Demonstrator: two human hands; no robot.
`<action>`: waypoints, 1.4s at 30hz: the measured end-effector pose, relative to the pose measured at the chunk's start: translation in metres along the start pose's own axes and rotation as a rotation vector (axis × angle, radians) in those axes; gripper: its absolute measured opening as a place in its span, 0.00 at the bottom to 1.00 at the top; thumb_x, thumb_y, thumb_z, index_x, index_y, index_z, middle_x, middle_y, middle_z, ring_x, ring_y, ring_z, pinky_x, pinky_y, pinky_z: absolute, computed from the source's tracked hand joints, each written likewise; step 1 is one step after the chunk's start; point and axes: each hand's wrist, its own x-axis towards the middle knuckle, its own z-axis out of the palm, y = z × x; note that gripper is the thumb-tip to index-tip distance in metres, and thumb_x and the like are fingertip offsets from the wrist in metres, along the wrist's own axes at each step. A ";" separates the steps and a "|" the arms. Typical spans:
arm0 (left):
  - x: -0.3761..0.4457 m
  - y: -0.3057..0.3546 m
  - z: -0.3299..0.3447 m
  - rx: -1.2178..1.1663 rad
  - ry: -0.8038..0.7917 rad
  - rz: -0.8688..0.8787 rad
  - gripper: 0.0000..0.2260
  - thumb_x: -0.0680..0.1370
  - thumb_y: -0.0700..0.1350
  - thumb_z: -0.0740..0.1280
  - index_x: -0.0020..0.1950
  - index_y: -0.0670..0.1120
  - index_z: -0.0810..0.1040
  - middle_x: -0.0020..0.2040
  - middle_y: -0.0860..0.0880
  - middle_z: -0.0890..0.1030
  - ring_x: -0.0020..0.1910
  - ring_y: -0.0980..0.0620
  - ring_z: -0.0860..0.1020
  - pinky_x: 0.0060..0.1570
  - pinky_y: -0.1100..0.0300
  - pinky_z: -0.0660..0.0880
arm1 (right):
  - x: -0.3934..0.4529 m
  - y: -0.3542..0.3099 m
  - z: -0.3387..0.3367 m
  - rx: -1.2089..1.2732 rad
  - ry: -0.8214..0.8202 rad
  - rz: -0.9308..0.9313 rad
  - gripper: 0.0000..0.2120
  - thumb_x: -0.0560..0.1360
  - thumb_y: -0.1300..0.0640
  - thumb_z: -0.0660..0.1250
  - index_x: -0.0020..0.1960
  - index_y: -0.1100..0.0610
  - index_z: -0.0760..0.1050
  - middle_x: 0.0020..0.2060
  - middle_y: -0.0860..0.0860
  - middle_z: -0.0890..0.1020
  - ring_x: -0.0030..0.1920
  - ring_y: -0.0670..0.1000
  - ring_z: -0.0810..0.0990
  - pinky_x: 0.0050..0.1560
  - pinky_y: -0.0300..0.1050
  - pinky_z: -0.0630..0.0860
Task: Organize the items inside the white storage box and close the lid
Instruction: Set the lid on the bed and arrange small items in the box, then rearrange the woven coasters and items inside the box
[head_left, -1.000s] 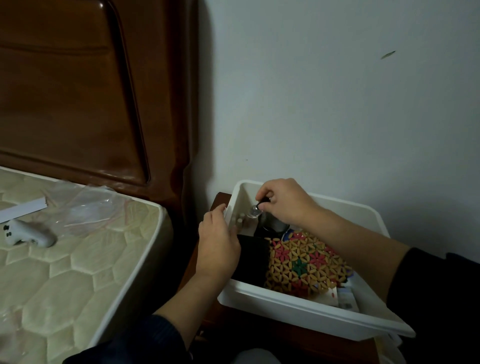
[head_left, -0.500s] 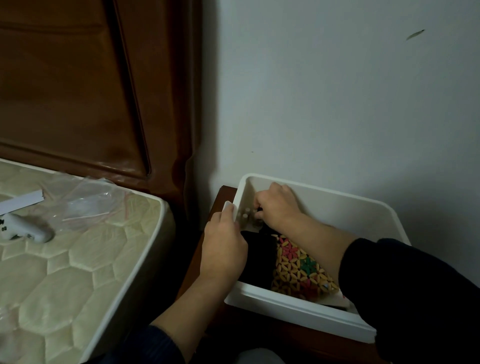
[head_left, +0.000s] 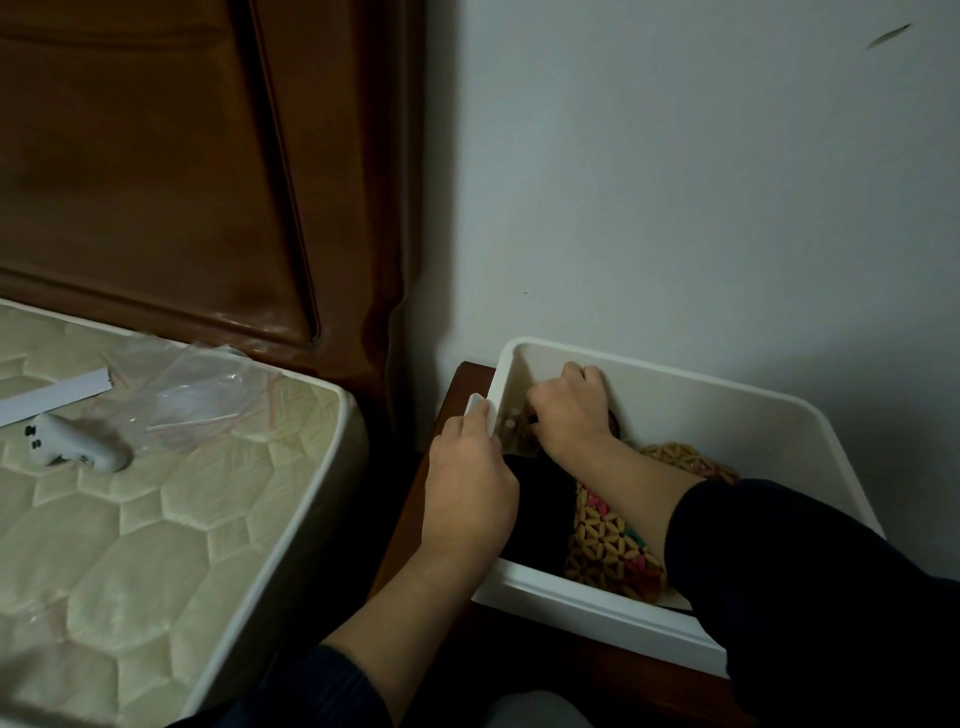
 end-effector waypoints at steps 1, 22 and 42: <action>0.000 0.000 0.000 0.000 -0.001 0.000 0.24 0.86 0.42 0.61 0.83 0.48 0.64 0.72 0.50 0.74 0.68 0.52 0.73 0.65 0.61 0.71 | 0.000 -0.001 0.001 -0.005 -0.002 0.009 0.04 0.77 0.49 0.71 0.51 0.47 0.83 0.49 0.49 0.85 0.59 0.55 0.74 0.60 0.52 0.66; 0.001 -0.001 0.000 -0.003 -0.008 -0.003 0.24 0.86 0.42 0.61 0.83 0.48 0.64 0.71 0.50 0.75 0.68 0.53 0.73 0.67 0.57 0.75 | 0.003 -0.001 0.014 0.145 0.050 0.099 0.05 0.76 0.47 0.71 0.50 0.47 0.82 0.47 0.47 0.84 0.57 0.55 0.74 0.57 0.51 0.65; -0.031 0.053 0.032 0.138 -0.357 0.204 0.12 0.82 0.43 0.66 0.65 0.51 0.79 0.61 0.51 0.75 0.62 0.47 0.78 0.65 0.50 0.75 | -0.140 0.157 -0.006 0.760 -0.144 0.386 0.23 0.79 0.47 0.69 0.71 0.53 0.73 0.65 0.54 0.78 0.63 0.56 0.78 0.62 0.51 0.78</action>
